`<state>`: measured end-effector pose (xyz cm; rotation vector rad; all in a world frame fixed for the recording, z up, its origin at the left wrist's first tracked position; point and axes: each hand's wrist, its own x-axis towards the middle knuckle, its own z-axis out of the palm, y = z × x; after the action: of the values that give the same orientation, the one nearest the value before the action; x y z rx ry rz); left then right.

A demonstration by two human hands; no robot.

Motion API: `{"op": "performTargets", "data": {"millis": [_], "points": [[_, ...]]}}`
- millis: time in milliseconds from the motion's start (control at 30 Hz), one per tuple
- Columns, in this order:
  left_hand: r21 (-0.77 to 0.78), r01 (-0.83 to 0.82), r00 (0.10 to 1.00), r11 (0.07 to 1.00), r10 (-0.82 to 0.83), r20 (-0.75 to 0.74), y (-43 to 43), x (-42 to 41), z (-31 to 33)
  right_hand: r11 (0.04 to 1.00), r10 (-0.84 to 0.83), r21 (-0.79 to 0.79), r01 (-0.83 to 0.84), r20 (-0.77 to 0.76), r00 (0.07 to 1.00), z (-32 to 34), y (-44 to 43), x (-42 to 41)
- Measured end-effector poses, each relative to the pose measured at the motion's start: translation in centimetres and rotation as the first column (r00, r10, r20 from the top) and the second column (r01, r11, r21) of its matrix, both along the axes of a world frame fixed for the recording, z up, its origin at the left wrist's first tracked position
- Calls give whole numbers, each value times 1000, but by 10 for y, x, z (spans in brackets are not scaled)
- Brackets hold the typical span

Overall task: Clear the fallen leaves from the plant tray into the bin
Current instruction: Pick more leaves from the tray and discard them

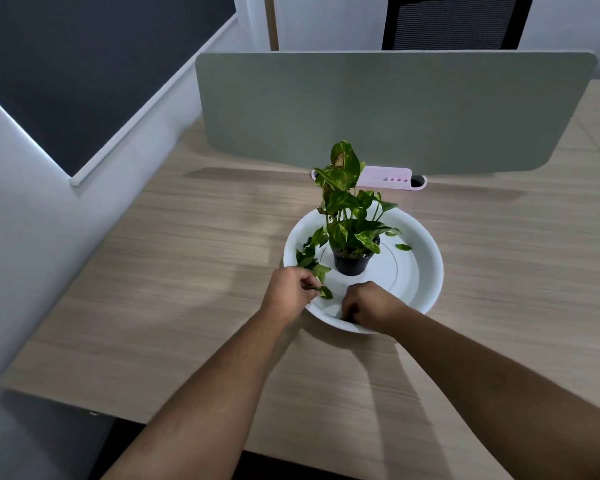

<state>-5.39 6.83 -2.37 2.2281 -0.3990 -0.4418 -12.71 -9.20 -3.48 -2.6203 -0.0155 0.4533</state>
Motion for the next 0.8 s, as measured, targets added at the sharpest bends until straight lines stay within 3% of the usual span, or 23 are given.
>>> {"op": "performTargets", "data": {"millis": [100,200,300,467,600,800], "points": [[5,-2,1000,1000,2,1,-2,0,1,977,-194,91,193,-5,981,0,-5,-4],[16,16,1000,1000,-16,9,-4,1,1,853,-462,252,457,-42,886,5,-23,-5],[22,30,1000,999,-30,3,-8,0,1,755,-539,370,541,-118,834,13,-39,-6],[20,64,998,998,-65,15,-14,-1,-2,838,-440,298,456,-124,889,15,-24,-7],[20,57,998,998,-58,25,-16,-2,-2,969,-179,168,183,-38,983,6,-5,-4],[16,65,997,998,-66,30,-11,-3,-3,998,-26,51,27,-22,999,0,-3,1]]}}
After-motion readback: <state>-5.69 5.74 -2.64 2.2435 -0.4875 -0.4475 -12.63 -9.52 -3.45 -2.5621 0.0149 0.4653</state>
